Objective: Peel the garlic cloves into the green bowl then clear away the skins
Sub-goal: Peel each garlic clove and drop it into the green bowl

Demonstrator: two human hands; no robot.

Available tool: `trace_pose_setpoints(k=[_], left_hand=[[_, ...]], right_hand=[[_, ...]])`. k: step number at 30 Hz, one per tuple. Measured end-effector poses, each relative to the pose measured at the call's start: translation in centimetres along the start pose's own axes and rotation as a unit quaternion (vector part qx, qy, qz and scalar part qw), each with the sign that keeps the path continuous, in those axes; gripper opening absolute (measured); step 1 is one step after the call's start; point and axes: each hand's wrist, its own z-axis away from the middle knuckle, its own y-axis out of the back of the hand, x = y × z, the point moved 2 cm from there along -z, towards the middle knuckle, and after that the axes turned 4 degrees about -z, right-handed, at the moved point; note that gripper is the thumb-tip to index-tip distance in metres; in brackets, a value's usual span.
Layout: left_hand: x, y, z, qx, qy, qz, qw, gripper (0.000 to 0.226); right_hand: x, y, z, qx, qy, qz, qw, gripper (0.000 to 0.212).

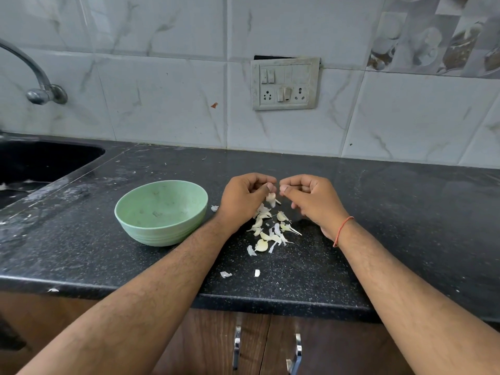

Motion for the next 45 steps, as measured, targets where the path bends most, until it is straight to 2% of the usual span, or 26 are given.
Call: trace_pose_setpoints(k=[2, 3, 5, 8, 10, 12, 17, 19, 20, 22, 24, 27, 30, 34, 40, 45], left_hand=[[-0.3, 0.0, -0.1, 0.007, 0.004, -0.015, 1.0, 0.012], [-0.4, 0.0, -0.2, 0.009, 0.003, -0.027, 1.0, 0.012], [-0.6, 0.0, -0.3, 0.012, 0.007, -0.022, 1.0, 0.012], [-0.5, 0.1, -0.4, 0.039, 0.021, 0.01, 0.999, 0.013], [-0.4, 0.1, -0.4, 0.055, 0.017, 0.025, 0.998, 0.015], [-0.2, 0.2, -0.3, 0.073, 0.017, 0.038, 0.996, 0.016], [-0.4, 0.2, -0.5, 0.102, 0.024, 0.031, 0.994, 0.02], [-0.5, 0.2, -0.7, 0.107, 0.032, 0.028, 0.993, 0.023], [-0.6, 0.3, -0.8, 0.11, 0.036, 0.029, 0.993, 0.024], [-0.6, 0.3, -0.9, 0.115, 0.037, 0.028, 0.992, 0.026], [-0.8, 0.2, -1.0, 0.117, 0.038, 0.02, 0.992, 0.027], [-0.8, 0.1, -1.4, 0.124, 0.031, -0.003, 0.992, 0.027], [-0.4, -0.2, -1.9, 0.12, 0.007, -0.054, 0.991, 0.026], [-0.4, -0.8, -2.8, 0.089, -0.02, -0.087, 0.992, 0.026], [-0.5, -1.5, -3.0, 0.032, -0.056, -0.095, 0.993, 0.024], [-0.2, -1.7, -2.8, 0.02, -0.06, -0.08, 0.995, 0.02]], right_hand=[[-1.4, -0.4, 1.5, 0.048, 0.071, 0.083, 0.993, 0.006], [-2.3, -1.0, 2.8, 0.048, 0.114, 0.112, 0.986, 0.008], [-4.1, -2.6, 6.3, -0.005, 0.185, 0.152, 0.971, 0.018], [-5.2, -5.2, 11.0, -0.112, 0.24, 0.242, 0.933, 0.042], [-4.7, -6.1, 12.1, -0.141, 0.254, 0.326, 0.899, 0.053], [-4.2, -6.2, 12.0, -0.138, 0.249, 0.386, 0.878, 0.057], [-3.3, -5.1, 10.0, -0.098, 0.197, 0.453, 0.864, 0.046], [-2.8, -4.1, 8.8, -0.087, 0.167, 0.438, 0.879, 0.042], [-2.6, -3.5, 8.1, -0.082, 0.149, 0.399, 0.901, 0.039], [-2.5, -2.4, 6.6, -0.062, 0.123, 0.296, 0.945, 0.025], [-2.5, -1.4, 4.8, -0.045, 0.107, 0.259, 0.959, 0.008], [-2.2, -0.2, 2.0, -0.078, 0.048, 0.319, 0.943, 0.002], [-2.0, 0.2, 0.2, -0.149, -0.022, 0.383, 0.912, 0.017], [-2.0, 0.2, -1.1, -0.196, -0.026, 0.387, 0.901, 0.015], [-0.7, 0.5, -2.4, -0.237, -0.02, 0.315, 0.919, 0.014], [0.0, 1.2, -2.3, -0.221, -0.018, 0.256, 0.941, 0.014]])
